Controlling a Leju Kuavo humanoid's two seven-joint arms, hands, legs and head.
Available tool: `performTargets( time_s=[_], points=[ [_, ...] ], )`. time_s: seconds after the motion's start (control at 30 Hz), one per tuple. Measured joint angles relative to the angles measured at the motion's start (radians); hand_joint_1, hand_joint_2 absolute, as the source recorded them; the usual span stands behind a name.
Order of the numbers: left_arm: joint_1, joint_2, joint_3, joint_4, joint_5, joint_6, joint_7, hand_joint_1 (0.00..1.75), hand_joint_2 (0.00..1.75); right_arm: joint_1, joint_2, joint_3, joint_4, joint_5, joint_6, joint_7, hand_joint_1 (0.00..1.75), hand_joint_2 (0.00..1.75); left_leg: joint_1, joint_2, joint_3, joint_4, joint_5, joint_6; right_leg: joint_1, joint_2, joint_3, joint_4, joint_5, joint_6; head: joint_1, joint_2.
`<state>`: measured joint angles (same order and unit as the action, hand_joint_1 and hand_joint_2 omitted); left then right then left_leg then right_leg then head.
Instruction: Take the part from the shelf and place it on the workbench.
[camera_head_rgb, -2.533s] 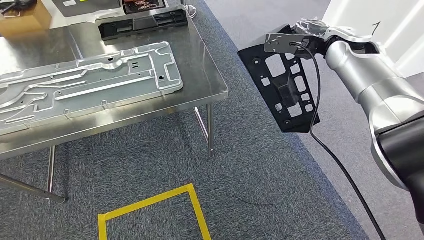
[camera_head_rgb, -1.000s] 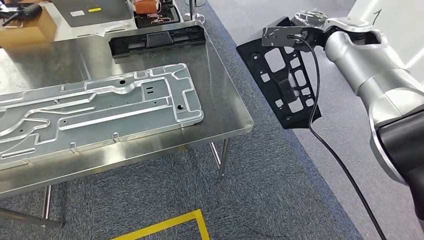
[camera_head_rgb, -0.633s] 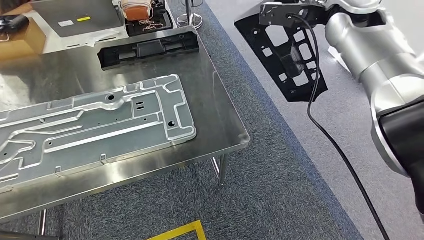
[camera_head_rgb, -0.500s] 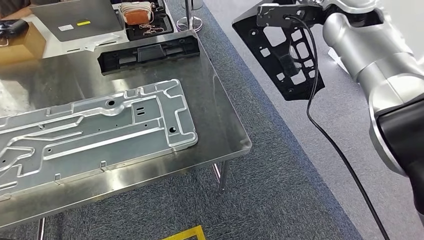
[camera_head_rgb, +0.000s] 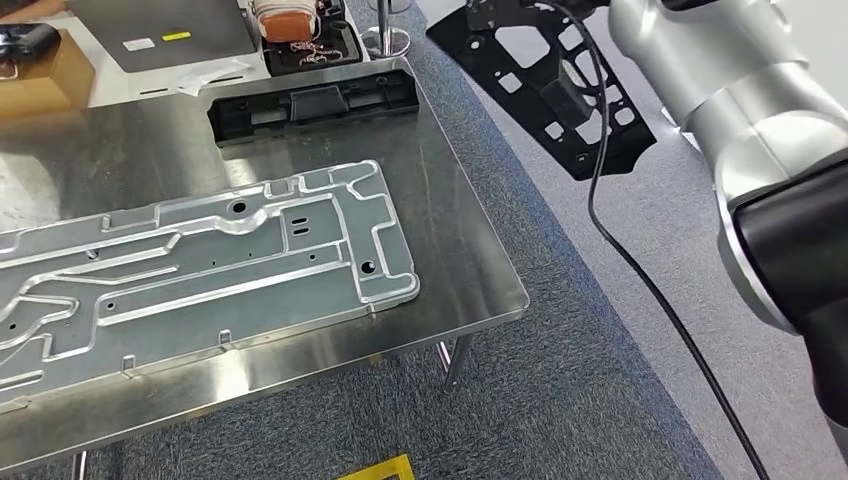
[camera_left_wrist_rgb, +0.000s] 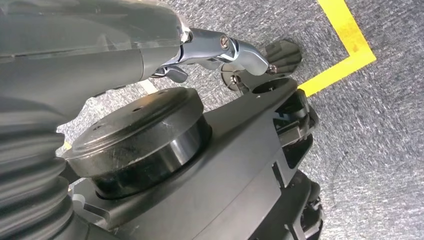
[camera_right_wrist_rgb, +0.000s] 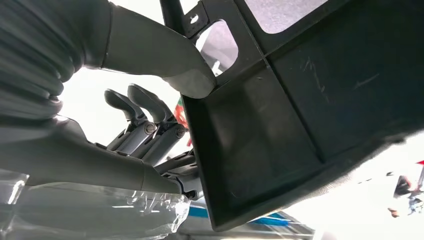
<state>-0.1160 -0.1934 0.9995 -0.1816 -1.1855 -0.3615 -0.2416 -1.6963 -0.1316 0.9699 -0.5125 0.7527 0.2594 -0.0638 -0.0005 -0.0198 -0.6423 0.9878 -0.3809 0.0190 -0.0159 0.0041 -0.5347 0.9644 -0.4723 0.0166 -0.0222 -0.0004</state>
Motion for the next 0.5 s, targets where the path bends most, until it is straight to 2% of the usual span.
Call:
performTargets(
  time_s=[0.23, 0.5],
  points=[
    [-0.005, 0.000, -0.002, 0.000, 0.009, 0.002, -0.013, 0.00, 1.75, -0.034, 0.143, 0.014, 0.033, -0.014, 0.031, -0.009, 1.75, 1.75, 0.000, 0.004, 0.008, 0.000, 0.000, 0.002, 0.001, 0.000, 0.007, -0.002, -0.003, 0.003, 0.000, 0.000],
    [-0.023, 0.000, -0.006, 0.000, -0.001, 0.018, 0.005, 0.00, 1.75, -0.033, 0.230, 0.015, 0.060, -0.031, -0.013, -0.031, 1.75, 1.75, 0.001, 0.004, 0.011, 0.000, 0.002, -0.001, 0.001, -0.001, 0.007, 0.004, -0.003, 0.003, 0.000, 0.000]
  ],
)
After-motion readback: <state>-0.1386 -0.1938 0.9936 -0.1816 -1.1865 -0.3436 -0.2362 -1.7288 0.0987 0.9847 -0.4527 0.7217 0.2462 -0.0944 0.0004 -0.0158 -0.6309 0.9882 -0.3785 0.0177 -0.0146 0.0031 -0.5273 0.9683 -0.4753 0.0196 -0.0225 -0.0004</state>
